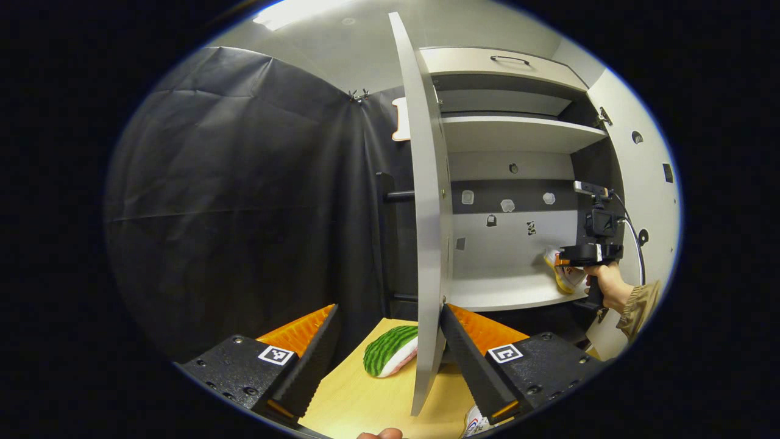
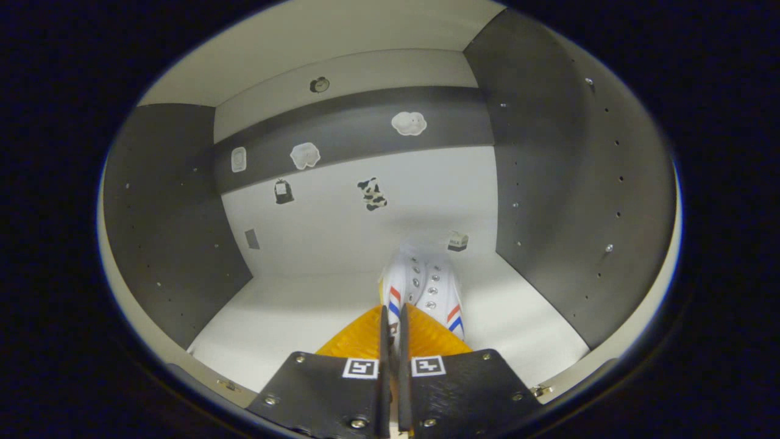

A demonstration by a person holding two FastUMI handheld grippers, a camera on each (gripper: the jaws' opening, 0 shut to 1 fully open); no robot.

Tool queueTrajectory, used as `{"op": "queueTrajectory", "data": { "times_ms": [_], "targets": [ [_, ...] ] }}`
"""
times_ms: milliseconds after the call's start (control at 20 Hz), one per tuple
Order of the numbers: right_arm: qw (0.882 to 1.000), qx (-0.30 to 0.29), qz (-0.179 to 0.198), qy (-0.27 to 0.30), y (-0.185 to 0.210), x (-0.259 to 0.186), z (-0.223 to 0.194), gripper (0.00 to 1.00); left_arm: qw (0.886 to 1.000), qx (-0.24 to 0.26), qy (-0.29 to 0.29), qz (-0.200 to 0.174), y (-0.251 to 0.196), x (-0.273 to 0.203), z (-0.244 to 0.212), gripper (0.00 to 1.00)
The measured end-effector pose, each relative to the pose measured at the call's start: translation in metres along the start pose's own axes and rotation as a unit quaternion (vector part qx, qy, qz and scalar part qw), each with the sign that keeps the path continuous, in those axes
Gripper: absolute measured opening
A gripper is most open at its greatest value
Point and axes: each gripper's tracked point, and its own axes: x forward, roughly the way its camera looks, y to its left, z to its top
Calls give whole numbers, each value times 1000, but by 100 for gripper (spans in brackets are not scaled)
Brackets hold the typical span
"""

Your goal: Grab one shoe with the right hand and put it into the shoe cabinet, grab the other shoe with the left hand and put it into the shoe cabinet; then close the right door with the right hand and the left door with the left hand.

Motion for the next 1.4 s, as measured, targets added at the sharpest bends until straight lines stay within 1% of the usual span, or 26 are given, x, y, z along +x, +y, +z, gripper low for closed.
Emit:
{"op": "queueTrajectory", "data": {
  "times_ms": [50,200,350,450,500,600,650,750,850,900,950,1000,1200,1300,1400],
  "targets": [
    [1000,5,16,-7,5,-4,6,12,1000,-1,1,-1,-2,0,-1,100],
    [999,-2,6,-39,1,-19,24,13,1000,0,2,-8,-8,-1,-2,100],
    [998,-19,2,-61,-1,-37,38,13,1000,0,3,-23,-19,-5,-6,100],
    [997,-27,5,-76,-2,-55,48,12,999,0,4,-34,-26,-8,-9,100],
    [996,-30,6,-83,-2,-70,51,21,999,0,6,-40,-30,-10,-12,100],
    [994,-35,11,-100,-3,-98,58,50,999,-1,10,-52,-39,-16,-18,100],
    [993,-38,5,-110,-6,-110,63,64,998,-2,14,-59,-43,-19,-22,100],
    [990,-45,3,-130,-7,-136,74,60,997,-2,20,-69,-49,-27,-31,100],
    [987,-48,3,-151,-6,-163,85,60,997,0,29,-78,-53,-34,-43,100],
    [986,-46,13,-160,-3,-179,89,60,996,1,33,-82,-56,-38,-49,100],
    [985,-44,17,-167,-1,-194,94,84,995,3,40,-86,-58,-42,-58,100],
    [984,-41,20,-174,-1,-208,97,95,995,6,47,-90,-60,-45,-67,100],
    [978,-49,19,-203,-6,-264,107,95,989,11,94,-111,-73,-58,-117,100],
    [976,-55,17,-212,-8,-289,108,95,984,4,125,-130,-86,-61,-146,100],
    [974,-58,14,-220,-11,-311,105,95,975,0,160,-151,-98,-65,-180,100]
  ]
}}
